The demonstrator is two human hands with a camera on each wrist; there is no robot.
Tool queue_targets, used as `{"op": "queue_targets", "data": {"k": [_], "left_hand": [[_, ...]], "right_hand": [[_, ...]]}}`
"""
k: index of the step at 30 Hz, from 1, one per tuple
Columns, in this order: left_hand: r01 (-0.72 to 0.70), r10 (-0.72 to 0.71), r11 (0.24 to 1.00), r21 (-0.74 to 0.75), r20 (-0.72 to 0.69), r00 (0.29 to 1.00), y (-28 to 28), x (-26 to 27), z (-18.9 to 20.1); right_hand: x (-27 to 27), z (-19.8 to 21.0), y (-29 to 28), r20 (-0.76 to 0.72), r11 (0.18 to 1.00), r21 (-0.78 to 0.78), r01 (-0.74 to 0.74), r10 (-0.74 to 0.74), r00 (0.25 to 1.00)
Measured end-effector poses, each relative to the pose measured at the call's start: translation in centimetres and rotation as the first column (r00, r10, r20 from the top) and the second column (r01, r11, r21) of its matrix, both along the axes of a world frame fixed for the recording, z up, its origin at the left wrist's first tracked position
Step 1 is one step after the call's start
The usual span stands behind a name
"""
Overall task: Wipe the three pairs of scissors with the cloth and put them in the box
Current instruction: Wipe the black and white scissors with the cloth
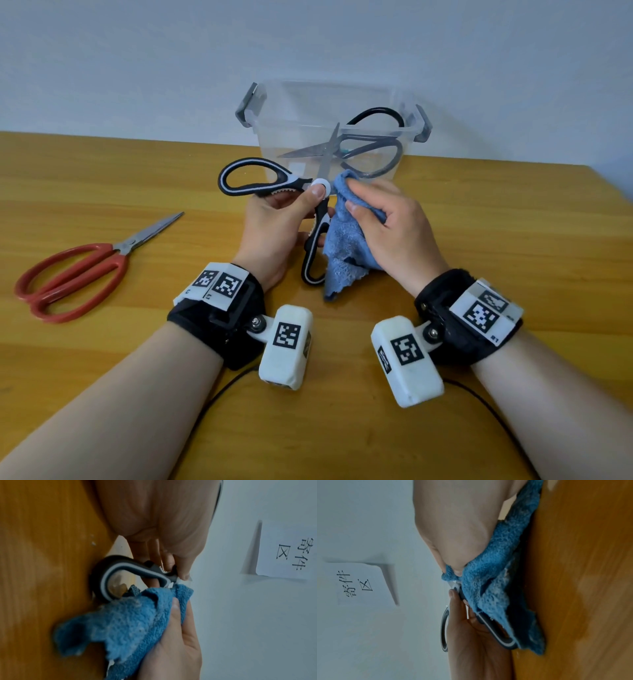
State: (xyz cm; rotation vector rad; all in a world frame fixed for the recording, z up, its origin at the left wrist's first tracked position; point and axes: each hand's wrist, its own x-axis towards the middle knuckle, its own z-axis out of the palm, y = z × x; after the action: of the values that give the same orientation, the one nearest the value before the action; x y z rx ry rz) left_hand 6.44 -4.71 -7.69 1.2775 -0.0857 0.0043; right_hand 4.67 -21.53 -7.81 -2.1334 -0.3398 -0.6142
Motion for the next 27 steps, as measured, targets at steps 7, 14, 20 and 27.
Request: {"op": "queue_targets", "data": {"k": [7,14,20,27], "left_hand": [[-0.073,0.066,0.990,0.120,0.060,0.996,0.4,0.0,0.0],[-0.077,0.068,0.984,0.160,0.064,0.996,0.3,0.0,0.1],[-0.079,0.060,0.975,0.205,0.101,0.993,0.2,0.2,-0.2],[-0.048,0.042,0.991,0.128,0.049,0.998,0.6,0.2,-0.1]], "right_hand": [[-0.2,-0.2,0.4,-0.016,0.997,-0.067,-0.026,0.025,1.000],[-0.7,-0.3,0.4,0.018,0.994,0.088,0.063,-0.065,0.998],[-0.8,0.1,1.4,-0.027,0.997,-0.063,-0.050,0.048,0.998],[-1.0,-0.2,1.3,-0.127,0.996,-0.076,-0.042,0.032,0.991]]}}
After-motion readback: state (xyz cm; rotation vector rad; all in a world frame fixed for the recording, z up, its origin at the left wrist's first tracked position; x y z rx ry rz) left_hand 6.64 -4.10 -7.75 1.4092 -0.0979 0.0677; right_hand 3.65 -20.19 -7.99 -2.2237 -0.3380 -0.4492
